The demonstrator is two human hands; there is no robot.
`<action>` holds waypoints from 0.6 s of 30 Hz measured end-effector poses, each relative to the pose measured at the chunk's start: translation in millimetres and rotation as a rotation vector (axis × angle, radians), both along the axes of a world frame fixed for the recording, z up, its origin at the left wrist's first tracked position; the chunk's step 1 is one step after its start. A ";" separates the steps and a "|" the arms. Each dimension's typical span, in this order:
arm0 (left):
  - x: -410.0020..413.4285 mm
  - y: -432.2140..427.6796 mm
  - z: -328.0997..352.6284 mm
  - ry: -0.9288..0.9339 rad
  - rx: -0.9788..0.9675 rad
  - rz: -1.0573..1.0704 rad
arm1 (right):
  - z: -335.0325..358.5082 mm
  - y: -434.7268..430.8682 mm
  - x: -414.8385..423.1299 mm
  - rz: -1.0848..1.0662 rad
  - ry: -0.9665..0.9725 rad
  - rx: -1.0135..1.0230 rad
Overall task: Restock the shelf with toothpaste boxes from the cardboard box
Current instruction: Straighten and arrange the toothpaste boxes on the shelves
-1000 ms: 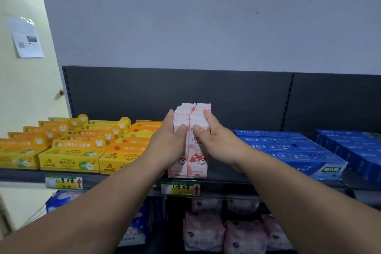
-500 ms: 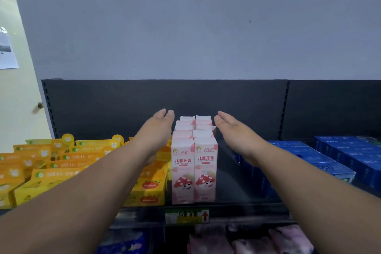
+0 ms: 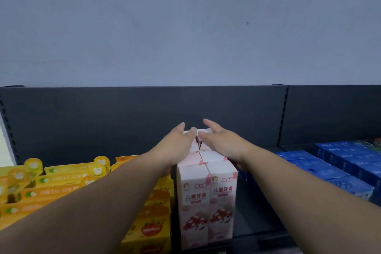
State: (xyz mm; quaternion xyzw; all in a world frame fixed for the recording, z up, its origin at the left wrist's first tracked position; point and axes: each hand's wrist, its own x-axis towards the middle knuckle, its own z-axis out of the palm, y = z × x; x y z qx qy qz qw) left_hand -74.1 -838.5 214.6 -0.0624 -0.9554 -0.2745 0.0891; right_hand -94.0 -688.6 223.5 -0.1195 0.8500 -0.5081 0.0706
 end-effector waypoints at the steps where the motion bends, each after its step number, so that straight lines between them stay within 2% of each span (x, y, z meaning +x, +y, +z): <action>1: -0.1 2.6 -0.3 -0.054 0.039 -0.002 | -0.9 -0.3 -1.7 0.012 -0.001 0.010; 5: -2.5 3.1 4.3 -0.126 0.217 0.074 | -0.1 -0.4 -6.9 0.060 0.046 0.146; 7: 0.3 4.8 7.1 -0.128 0.089 0.082 | -1.1 0.2 -9.8 0.076 0.060 0.183; 12: -1.0 5.0 7.8 -0.114 -0.244 0.014 | -5.5 0.5 -12.8 0.085 0.045 0.122; 16: 4.5 6.0 10.4 -0.116 -0.378 0.011 | -7.5 -1.2 -12.5 0.098 0.004 0.024; 18: 6.8 4.0 10.0 -0.110 -0.356 0.032 | -7.5 -2.3 -11.0 0.102 -0.018 -0.004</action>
